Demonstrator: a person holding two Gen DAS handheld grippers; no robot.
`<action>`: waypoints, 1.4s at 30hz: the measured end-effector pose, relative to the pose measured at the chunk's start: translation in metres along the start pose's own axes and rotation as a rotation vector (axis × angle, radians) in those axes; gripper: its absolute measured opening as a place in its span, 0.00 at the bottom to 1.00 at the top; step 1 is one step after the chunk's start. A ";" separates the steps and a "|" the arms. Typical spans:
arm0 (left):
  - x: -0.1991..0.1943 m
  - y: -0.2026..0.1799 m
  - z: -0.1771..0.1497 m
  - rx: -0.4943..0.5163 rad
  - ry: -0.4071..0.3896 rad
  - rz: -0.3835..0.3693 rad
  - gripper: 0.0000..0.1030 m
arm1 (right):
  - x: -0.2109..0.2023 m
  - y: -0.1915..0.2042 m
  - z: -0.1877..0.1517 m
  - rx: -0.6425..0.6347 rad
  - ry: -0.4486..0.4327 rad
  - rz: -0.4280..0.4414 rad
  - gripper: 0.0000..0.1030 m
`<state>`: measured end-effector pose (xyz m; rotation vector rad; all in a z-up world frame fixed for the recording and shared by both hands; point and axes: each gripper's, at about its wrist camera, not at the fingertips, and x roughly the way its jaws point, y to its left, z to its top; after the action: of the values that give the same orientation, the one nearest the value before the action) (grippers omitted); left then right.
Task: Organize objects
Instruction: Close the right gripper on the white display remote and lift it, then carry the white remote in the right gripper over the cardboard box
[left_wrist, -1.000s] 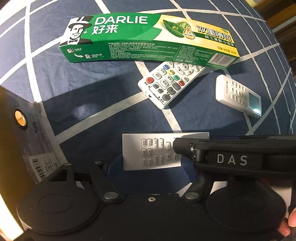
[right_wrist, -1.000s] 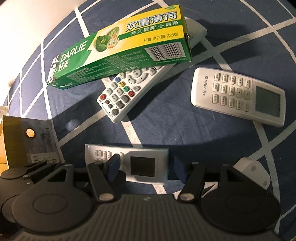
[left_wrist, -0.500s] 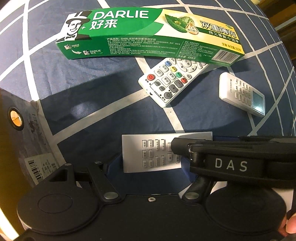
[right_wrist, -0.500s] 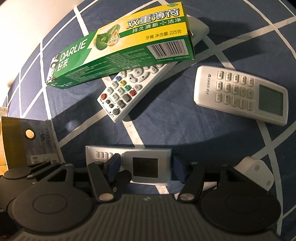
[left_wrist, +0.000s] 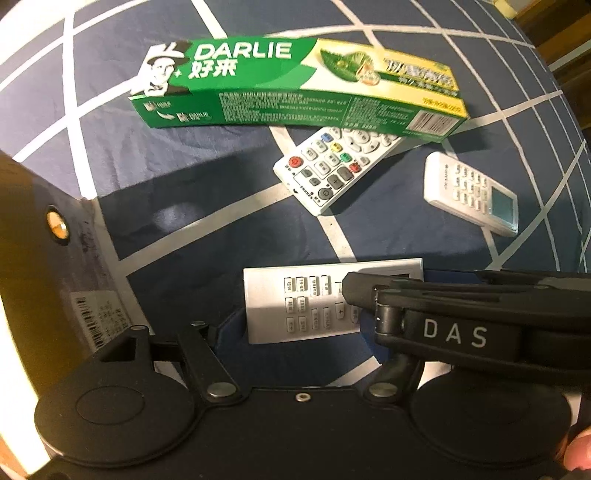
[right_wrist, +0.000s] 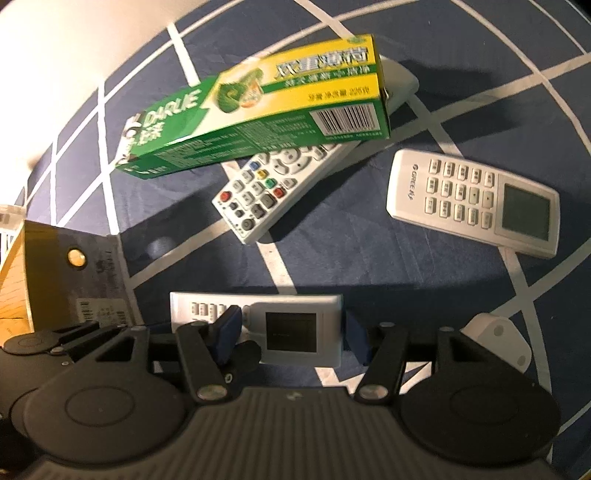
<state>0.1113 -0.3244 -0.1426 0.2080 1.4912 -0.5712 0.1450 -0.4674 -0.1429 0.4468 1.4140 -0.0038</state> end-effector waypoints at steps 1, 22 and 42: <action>-0.004 -0.001 -0.002 -0.002 -0.008 0.003 0.65 | -0.004 0.001 -0.001 -0.006 -0.006 0.003 0.58; -0.101 -0.001 -0.076 -0.065 -0.202 0.078 0.64 | -0.084 0.051 -0.059 -0.174 -0.146 0.082 0.58; -0.157 0.061 -0.145 -0.141 -0.291 0.116 0.64 | -0.101 0.135 -0.120 -0.298 -0.189 0.122 0.57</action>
<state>0.0170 -0.1681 -0.0160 0.0958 1.2218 -0.3831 0.0497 -0.3332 -0.0169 0.2764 1.1762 0.2549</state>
